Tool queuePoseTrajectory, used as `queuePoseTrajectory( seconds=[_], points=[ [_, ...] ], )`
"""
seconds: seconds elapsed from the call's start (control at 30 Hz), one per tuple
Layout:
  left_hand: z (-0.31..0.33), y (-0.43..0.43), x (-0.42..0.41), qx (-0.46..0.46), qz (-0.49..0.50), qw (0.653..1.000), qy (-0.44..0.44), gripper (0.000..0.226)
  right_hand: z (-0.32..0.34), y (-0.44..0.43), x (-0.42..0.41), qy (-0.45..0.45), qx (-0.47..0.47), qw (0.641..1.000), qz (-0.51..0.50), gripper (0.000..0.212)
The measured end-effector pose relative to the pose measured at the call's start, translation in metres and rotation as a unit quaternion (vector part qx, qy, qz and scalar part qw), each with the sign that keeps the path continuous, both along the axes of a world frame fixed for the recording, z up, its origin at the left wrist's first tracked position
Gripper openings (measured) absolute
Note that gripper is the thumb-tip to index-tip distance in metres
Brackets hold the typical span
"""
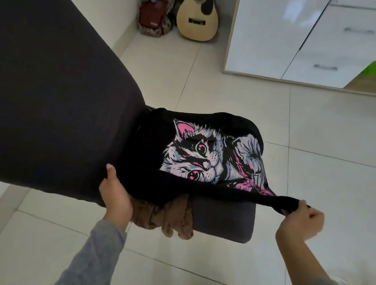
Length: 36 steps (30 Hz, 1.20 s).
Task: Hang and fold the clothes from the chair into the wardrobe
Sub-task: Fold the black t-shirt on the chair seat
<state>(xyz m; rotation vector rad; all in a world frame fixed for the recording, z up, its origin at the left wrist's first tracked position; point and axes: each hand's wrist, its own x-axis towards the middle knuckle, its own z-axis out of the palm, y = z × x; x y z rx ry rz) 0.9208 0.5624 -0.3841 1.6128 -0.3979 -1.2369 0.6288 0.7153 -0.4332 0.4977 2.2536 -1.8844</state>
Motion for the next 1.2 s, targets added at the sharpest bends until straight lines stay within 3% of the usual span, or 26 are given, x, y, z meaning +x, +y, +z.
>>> queuePoseTrajectory(
  seconds=[0.2,0.3,0.33,0.43,0.5,0.57,0.63,0.77,0.87,1.0,1.1,1.2],
  points=[
    [0.009,-0.078,-0.029,0.019,-0.07,0.997,0.022,0.044,0.013,-0.05,-0.032,0.022,-0.036,0.999,-0.005,0.029],
    [0.007,-0.102,-0.045,-0.005,-0.147,0.985,0.094,0.052,0.01,-0.076,-0.044,0.005,-0.098,0.992,0.082,0.02],
    [0.003,-0.104,-0.048,-0.024,-0.194,0.977,0.079,0.054,0.006,-0.081,-0.045,-0.016,-0.102,0.985,0.138,0.015],
    [-0.012,-0.096,-0.048,-0.077,-0.294,0.945,-0.122,0.048,-0.008,-0.084,-0.04,-0.057,-0.005,0.961,0.269,0.025],
    [-0.027,-0.082,-0.041,-0.109,-0.27,0.909,-0.296,0.036,-0.021,-0.076,-0.031,-0.054,0.084,0.948,0.303,0.031],
    [-0.043,-0.064,-0.036,-0.091,-0.19,0.907,-0.366,0.019,-0.034,-0.067,-0.021,-0.062,0.167,0.932,0.314,0.027],
    [-0.059,-0.047,-0.031,-0.006,-0.132,0.938,-0.32,0.009,-0.046,-0.06,-0.009,-0.117,0.227,0.912,0.32,0.016],
    [-0.078,-0.03,-0.028,0.149,-0.118,0.974,-0.122,0.021,-0.054,-0.058,0.006,-0.242,0.237,0.893,0.295,0.029],
    [-0.076,-0.038,-0.034,0.163,-0.075,0.983,-0.033,0.019,-0.059,-0.062,0.008,-0.32,0.141,0.916,0.198,0.022],
    [-0.066,-0.049,-0.04,0.156,-0.043,0.986,0.048,0.012,-0.055,-0.066,0.01,-0.355,0.041,0.931,0.079,0.015],
    [-0.057,-0.057,-0.045,0.121,-0.021,0.991,0.051,0.027,-0.049,-0.07,0.006,-0.39,-0.049,0.918,0.059,0.01],
    [-0.038,-0.07,-0.059,0.078,-0.013,0.996,0.03,0.023,-0.031,-0.083,-0.004,-0.344,-0.101,0.932,0.044,0.013]
  ],
)
